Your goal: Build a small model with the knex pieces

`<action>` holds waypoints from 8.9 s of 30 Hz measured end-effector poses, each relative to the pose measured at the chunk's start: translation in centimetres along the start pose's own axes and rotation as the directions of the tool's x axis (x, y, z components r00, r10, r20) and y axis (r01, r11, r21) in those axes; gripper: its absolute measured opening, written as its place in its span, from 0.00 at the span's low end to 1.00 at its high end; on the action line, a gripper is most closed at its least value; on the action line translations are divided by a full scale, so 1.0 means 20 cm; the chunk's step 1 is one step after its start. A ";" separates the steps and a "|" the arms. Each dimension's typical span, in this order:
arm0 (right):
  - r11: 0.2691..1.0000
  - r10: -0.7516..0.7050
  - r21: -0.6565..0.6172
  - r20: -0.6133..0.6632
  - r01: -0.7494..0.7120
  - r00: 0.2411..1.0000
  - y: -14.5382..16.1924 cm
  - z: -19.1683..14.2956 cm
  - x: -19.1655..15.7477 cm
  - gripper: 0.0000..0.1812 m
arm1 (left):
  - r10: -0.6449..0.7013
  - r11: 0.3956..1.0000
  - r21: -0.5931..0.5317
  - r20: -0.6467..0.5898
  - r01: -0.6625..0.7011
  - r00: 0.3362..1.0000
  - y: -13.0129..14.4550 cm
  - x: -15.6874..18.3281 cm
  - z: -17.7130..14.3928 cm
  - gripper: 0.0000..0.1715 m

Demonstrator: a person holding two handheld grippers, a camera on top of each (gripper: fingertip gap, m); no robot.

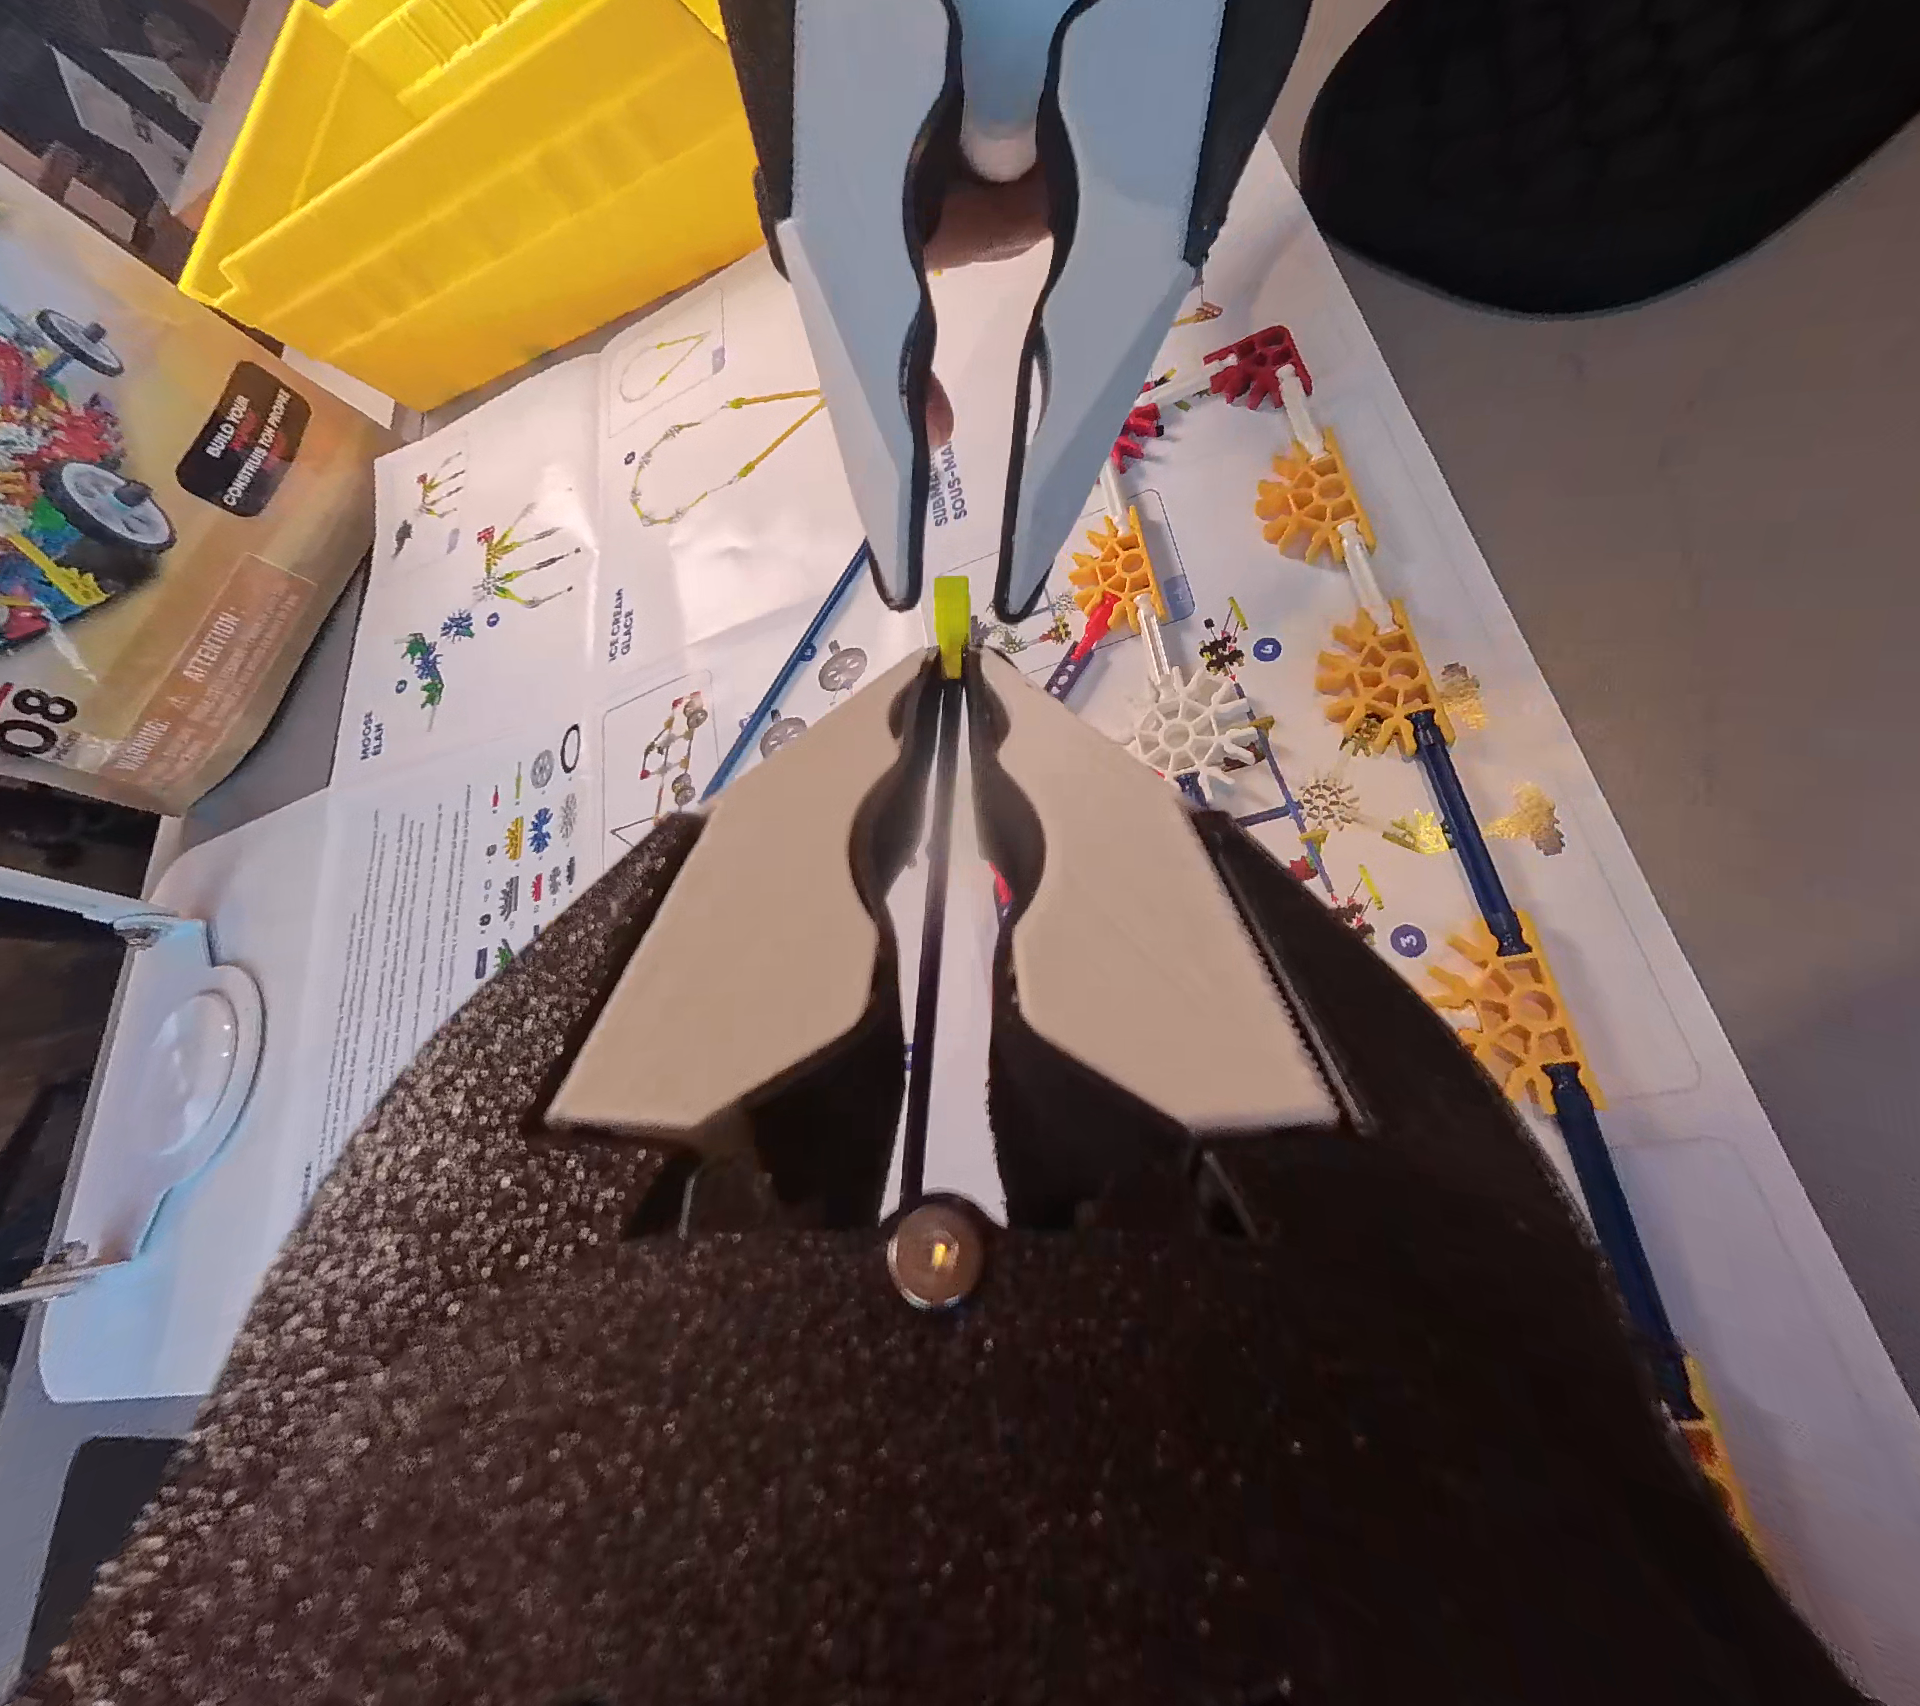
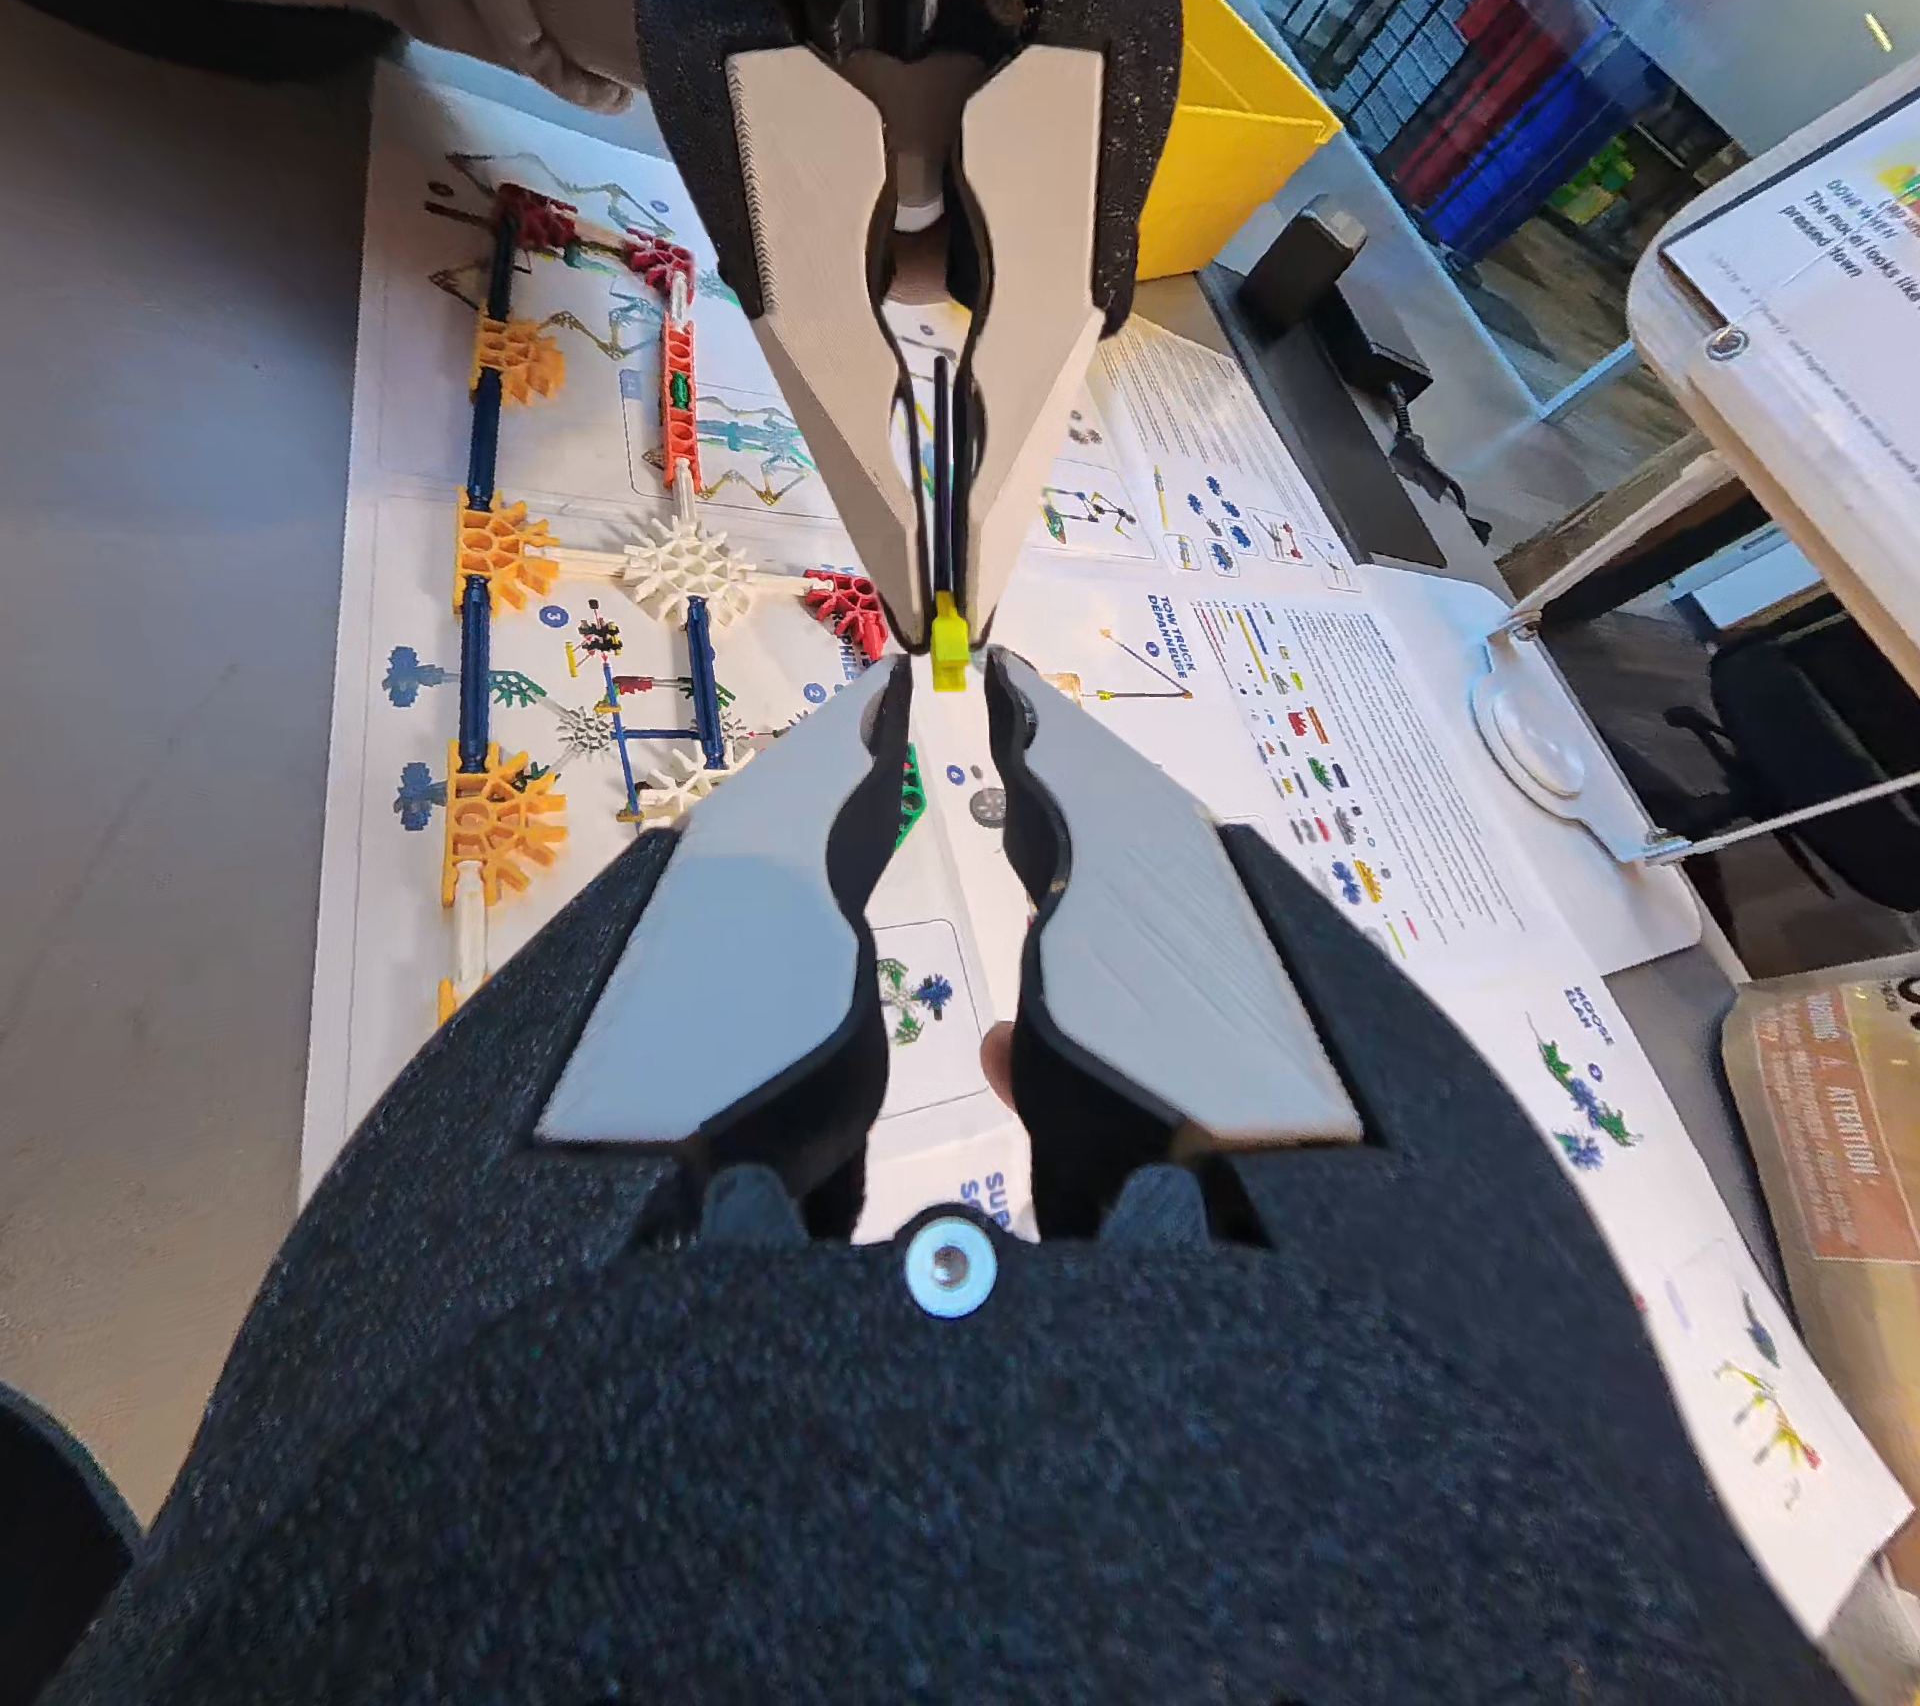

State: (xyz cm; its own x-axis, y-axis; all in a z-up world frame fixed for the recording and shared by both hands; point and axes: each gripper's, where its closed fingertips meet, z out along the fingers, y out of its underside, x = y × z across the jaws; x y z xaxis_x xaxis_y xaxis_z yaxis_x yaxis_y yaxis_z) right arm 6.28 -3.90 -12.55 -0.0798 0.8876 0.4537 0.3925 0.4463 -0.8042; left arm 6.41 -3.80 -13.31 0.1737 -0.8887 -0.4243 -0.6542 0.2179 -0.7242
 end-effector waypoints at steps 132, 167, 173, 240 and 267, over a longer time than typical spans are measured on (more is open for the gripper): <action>0.475 0.364 -0.880 0.198 0.001 0.910 0.53 0.21 0.17 0.00 | -0.571 0.816 -0.220 -0.161 0.535 0.805 0.57 -0.16 0.06 0.06; 0.715 0.429 -0.660 0.156 -0.229 0.890 0.55 0.17 0.18 0.05 | -0.507 0.856 -0.204 -0.143 0.476 0.850 0.57 -0.15 0.06 0.06; 0.652 0.504 -0.691 0.086 -0.314 0.859 0.55 0.13 0.14 0.05 | -0.495 0.861 -0.208 -0.133 0.464 0.859 0.59 -0.16 0.04 0.01; 0.887 0.411 0.186 -0.736 -0.423 0.538 0.32 -0.63 0.61 0.25 | -0.613 0.750 0.418 0.730 0.513 0.302 0.55 -0.19 -0.92 0.25; 0.709 0.420 -0.078 -0.752 -0.701 0.508 1.06 -1.17 1.28 0.11 | -0.546 0.787 0.348 0.777 0.510 0.313 0.60 -0.22 -0.86 0.23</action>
State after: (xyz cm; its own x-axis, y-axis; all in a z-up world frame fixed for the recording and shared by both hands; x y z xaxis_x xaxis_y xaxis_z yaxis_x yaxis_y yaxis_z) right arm 34.01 25.67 -9.09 0.8131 0.5531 0.1815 0.4056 -0.3148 -0.8581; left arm -14.83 -4.18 -10.75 0.9836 -0.0840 -0.1596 -0.1703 -0.1410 -0.9753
